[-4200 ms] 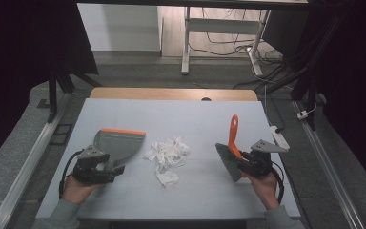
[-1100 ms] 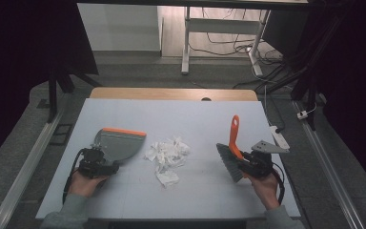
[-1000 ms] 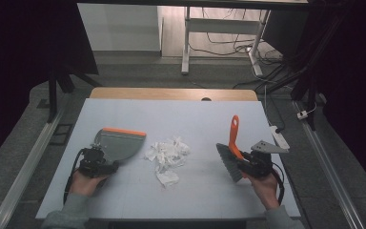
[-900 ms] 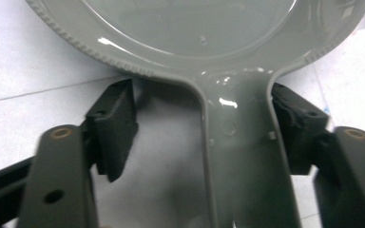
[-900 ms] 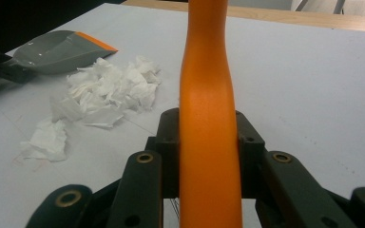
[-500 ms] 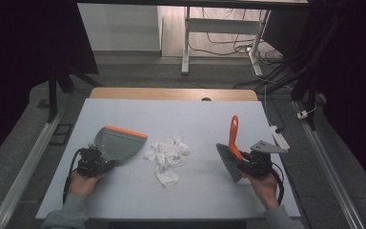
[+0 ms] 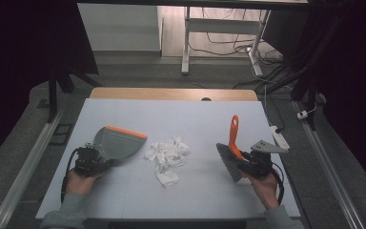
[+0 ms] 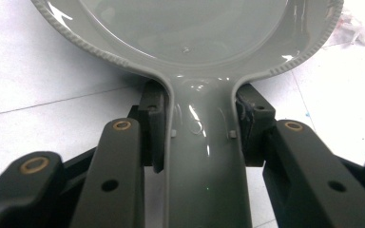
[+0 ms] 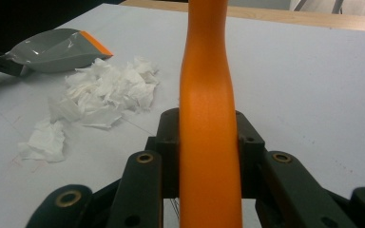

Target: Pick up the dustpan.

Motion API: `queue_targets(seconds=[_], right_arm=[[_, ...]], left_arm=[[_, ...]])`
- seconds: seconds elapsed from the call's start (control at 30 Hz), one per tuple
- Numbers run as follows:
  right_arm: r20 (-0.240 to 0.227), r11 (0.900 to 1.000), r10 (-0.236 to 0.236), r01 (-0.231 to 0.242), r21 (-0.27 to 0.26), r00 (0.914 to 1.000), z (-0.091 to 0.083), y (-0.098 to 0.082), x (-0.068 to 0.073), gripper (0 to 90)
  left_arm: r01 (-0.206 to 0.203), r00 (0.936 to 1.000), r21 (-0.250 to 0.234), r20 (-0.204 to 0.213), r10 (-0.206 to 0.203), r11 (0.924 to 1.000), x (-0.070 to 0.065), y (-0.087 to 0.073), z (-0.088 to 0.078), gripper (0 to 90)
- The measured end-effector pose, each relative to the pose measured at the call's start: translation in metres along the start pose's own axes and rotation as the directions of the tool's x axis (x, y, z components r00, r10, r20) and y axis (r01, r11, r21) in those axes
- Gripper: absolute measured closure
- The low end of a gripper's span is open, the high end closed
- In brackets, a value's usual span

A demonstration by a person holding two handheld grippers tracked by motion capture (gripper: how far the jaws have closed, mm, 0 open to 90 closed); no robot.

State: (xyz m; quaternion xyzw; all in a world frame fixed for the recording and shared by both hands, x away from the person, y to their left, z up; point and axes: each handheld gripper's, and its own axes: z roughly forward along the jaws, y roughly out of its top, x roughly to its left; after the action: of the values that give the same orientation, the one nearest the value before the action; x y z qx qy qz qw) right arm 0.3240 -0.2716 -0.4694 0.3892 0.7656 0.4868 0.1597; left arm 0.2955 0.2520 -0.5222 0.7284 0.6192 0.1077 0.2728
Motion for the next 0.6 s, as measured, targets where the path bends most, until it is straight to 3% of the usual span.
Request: queue_targets(seconds=[0.33, 0.43, 0.5, 0.6], right_arm=[[-0.003, 1.000, 0.005, -0.005, -0.008, 1.0000, -0.001, 0.001, 0.000, 70.2], [0.002, 1.000, 0.005, -0.005, -0.012, 1.0000, -0.002, 0.002, -0.001, 70.1], [0.002, 1.000, 0.006, -0.006, -0.014, 1.0000, -0.003, 0.002, -0.002, 70.2], [-0.001, 1.000, 0.014, -0.014, -0.020, 0.9999, -0.004, 0.002, -0.002, 70.2]], left_arm=[[-0.027, 0.9995, -0.057, 0.015, 0.028, 0.9980, 0.007, 0.000, -0.012, 62.0], [-0.036, 0.9972, -0.084, 0.062, 0.042, 0.9958, 0.012, -0.001, -0.018, 62.0], [-0.040, 0.9966, -0.087, 0.069, 0.046, 0.9954, 0.013, -0.001, -0.020, 62.0], [-0.071, 0.9917, -0.110, 0.099, 0.082, 0.9914, 0.017, -0.001, -0.027, 62.0]])
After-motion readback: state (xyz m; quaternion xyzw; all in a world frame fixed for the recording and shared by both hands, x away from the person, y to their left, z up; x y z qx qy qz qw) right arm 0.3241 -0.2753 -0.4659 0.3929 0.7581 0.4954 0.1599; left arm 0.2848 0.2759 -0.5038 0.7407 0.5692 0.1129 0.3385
